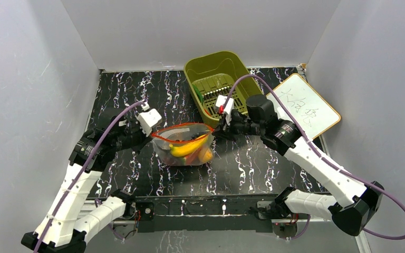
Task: Place the food in the zip-top bag and seal the zipper
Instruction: Adjust the zipper food storage bag at the center of the board.
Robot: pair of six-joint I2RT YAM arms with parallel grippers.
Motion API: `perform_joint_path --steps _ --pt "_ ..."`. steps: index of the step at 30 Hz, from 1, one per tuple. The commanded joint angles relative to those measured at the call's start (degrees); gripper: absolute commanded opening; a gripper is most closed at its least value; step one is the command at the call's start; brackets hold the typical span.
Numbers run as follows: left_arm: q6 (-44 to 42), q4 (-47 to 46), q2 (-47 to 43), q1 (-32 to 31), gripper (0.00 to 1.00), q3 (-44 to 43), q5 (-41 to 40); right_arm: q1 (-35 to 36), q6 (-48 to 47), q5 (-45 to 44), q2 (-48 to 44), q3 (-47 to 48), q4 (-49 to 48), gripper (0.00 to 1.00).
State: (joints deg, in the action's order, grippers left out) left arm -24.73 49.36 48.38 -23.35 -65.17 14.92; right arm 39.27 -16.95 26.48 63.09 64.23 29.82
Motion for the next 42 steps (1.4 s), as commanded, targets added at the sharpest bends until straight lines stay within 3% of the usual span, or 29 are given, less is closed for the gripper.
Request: perform_joint_path --steps 1,5,11,17,24,27,33,39,42 --pt "0.69 -0.13 -2.01 0.24 0.0 0.7 3.82 -0.23 -2.17 7.46 -1.83 -2.21 -5.24 0.01" --pt "2.08 -2.0 -2.68 0.18 0.0 3.7 3.31 -0.16 3.08 5.05 -4.93 -11.57 -19.06 0.28" --pt "1.98 -1.87 -2.58 0.24 0.0 4.9 1.86 -0.23 10.95 2.32 -9.66 -23.55 -37.39 0.56" --pt "1.13 -3.31 -3.62 0.23 0.0 5.04 5.17 -0.2 14.84 5.19 -9.63 -31.57 -48.19 0.6" --pt "1.25 -2.61 -4.38 0.24 0.0 6.45 4.41 -0.16 20.12 4.64 -7.9 -36.8 -61.71 0.55" --pt "1.3 -2.52 -4.22 0.24 0.0 6.65 3.91 -0.21 20.44 4.71 -6.96 -37.18 -63.53 0.49" --pt "1.13 -3.37 -4.29 0.24 0.0 6.84 3.22 -0.17 22.79 5.46 -5.8 -39.25 -67.4 0.47" --pt "1.53 -3.46 -4.46 0.26 0.0 6.94 3.51 -0.24 22.09 5.42 -4.74 -40.88 -67.16 0.53" --pt "1.43 -3.31 -4.63 0.24 0.0 6.99 3.28 -0.2 21.75 4.75 -4.54 -41.78 -67.46 0.5"
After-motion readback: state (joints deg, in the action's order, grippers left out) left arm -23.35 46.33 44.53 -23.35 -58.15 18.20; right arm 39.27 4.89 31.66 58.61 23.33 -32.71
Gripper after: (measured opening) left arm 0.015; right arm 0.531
